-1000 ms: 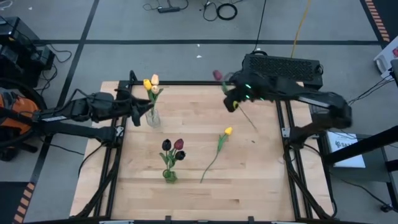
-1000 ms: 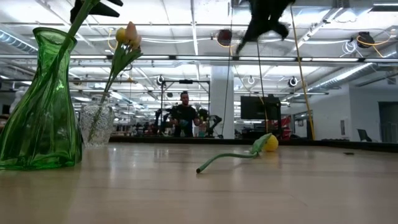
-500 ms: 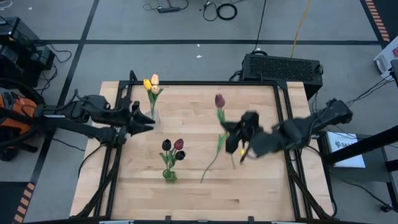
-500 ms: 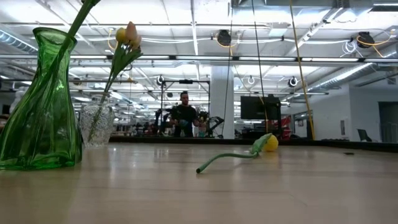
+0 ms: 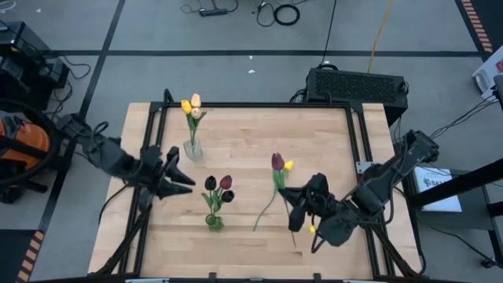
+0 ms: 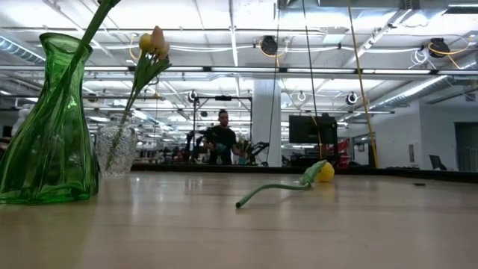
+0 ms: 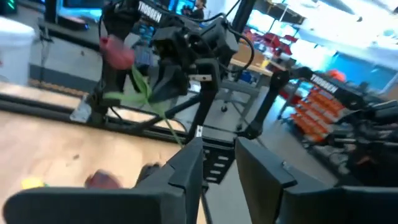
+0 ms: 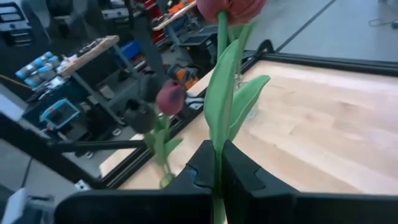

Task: Sort flowers into vase by color
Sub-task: Put the red tulip into the green vase

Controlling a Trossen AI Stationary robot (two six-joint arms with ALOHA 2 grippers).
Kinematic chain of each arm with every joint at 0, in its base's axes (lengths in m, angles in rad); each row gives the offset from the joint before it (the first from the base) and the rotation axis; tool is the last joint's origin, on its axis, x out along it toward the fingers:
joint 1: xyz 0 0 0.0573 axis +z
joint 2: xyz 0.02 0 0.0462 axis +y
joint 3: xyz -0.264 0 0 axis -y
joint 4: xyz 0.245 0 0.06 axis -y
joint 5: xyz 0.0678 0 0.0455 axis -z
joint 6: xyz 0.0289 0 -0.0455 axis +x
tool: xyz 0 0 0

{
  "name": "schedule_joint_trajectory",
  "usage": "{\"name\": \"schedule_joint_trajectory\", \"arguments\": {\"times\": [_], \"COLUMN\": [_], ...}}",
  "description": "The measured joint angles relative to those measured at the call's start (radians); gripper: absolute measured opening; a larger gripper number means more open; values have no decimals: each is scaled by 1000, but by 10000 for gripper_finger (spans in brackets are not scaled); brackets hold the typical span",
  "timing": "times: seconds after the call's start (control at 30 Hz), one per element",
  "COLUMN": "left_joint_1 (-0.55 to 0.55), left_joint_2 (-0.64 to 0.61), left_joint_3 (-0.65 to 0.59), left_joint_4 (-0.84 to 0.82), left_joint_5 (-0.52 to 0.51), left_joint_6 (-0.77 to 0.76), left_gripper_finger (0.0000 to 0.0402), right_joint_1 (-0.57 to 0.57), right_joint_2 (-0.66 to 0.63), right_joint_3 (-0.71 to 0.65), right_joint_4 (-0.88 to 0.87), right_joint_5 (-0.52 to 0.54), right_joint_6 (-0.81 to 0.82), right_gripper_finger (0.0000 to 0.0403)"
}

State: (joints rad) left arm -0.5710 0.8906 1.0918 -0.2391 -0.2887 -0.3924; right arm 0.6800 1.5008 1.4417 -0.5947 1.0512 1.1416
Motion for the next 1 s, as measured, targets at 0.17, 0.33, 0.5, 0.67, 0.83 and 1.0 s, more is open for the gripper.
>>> {"name": "schedule_joint_trajectory", "arguments": {"times": [0.17,0.33,0.5,0.67,0.83,1.0], "left_joint_1": [-122,-164,-165,-165,-162,-162], "left_joint_2": [162,309,405,454,471,471], "left_joint_3": [134,217,247,248,248,248], "left_joint_4": [-21,-38,67,159,211,238], "left_joint_5": [-180,-332,-313,-310,-310,-310], "left_joint_6": [77,85,86,86,86,85], "left_gripper_finger": [90,88,88,88,88,88], "right_joint_1": [50,76,70,44,-3,-51], "right_joint_2": [0,0,0,40,103,156], "right_joint_3": [0,0,0,1,1,1], "right_joint_4": [28,144,445,763,974,1104], "right_joint_5": [1,-4,-59,-162,-302,-424], "right_joint_6": [-4,-149,-526,-884,-1063,-1090], "right_gripper_finger": [1,1,1,1,1,1]}}
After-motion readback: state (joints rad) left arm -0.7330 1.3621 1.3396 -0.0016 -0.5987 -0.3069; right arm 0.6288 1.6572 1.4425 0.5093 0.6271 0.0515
